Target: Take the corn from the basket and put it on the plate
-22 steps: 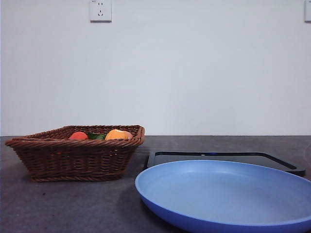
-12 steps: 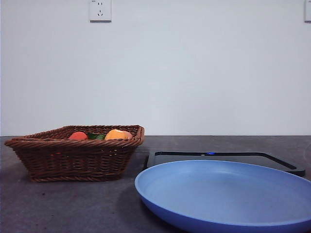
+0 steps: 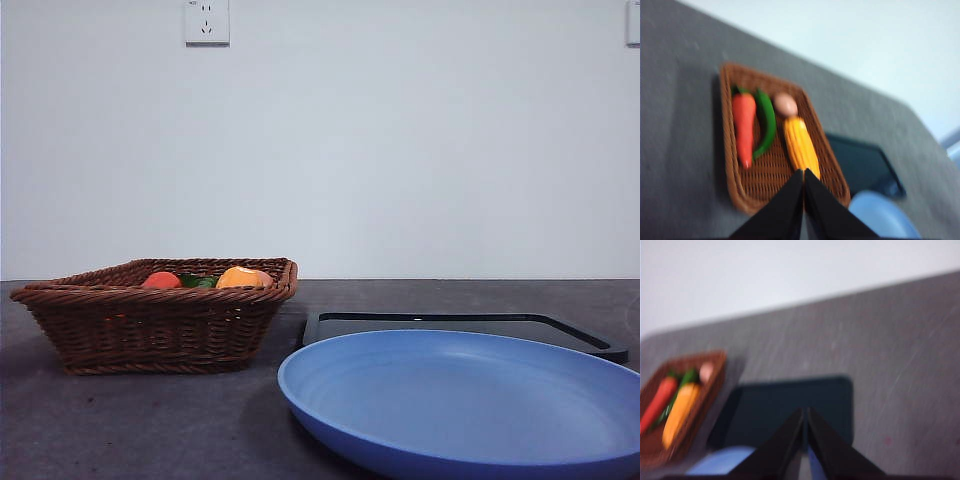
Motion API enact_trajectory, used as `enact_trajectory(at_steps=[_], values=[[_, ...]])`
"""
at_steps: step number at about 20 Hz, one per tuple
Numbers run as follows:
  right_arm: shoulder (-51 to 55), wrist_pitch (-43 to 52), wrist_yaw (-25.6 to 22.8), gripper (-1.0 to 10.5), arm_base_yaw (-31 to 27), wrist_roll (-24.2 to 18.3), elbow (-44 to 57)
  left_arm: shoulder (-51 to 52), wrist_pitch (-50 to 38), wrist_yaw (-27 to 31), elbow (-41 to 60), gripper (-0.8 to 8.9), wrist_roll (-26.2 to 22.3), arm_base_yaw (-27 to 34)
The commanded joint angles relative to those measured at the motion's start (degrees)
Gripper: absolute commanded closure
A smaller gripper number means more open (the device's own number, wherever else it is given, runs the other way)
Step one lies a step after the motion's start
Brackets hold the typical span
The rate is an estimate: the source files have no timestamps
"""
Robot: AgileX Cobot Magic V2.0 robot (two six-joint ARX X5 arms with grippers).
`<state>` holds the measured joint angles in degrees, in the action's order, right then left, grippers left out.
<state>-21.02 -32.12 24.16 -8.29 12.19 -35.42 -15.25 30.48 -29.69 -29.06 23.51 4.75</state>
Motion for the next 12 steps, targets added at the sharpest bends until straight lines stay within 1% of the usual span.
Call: enact_trajectory(at_steps=[1,5,6,9,12], values=[[-5.4,-6.1,1.9,9.4,0.2,-7.3,-4.0,-4.7,5.9,-2.6,-4.5,8.06,-8.7,0.1],[-11.8,-13.9,2.0,9.4,2.1,-11.5,-8.2,-10.5,13.7,-4.9,-9.1,8.06,-14.1,0.0],[-13.1,-15.4,2.0,9.4,2.8,-11.8,-9.0,-11.6,14.9,-5.2,-9.8,8.06,-14.9,0.0],[-16.8,-19.1,1.9,9.4,5.1,-13.2,-11.0,-14.9,17.8,-5.4,-11.5,8.06,-16.7,-0.6],[-19.7,-20.3,1.9,9.4,7.7,-13.3,-11.5,-17.2,18.4,-5.5,-11.8,8.06,-17.0,-1.4]])
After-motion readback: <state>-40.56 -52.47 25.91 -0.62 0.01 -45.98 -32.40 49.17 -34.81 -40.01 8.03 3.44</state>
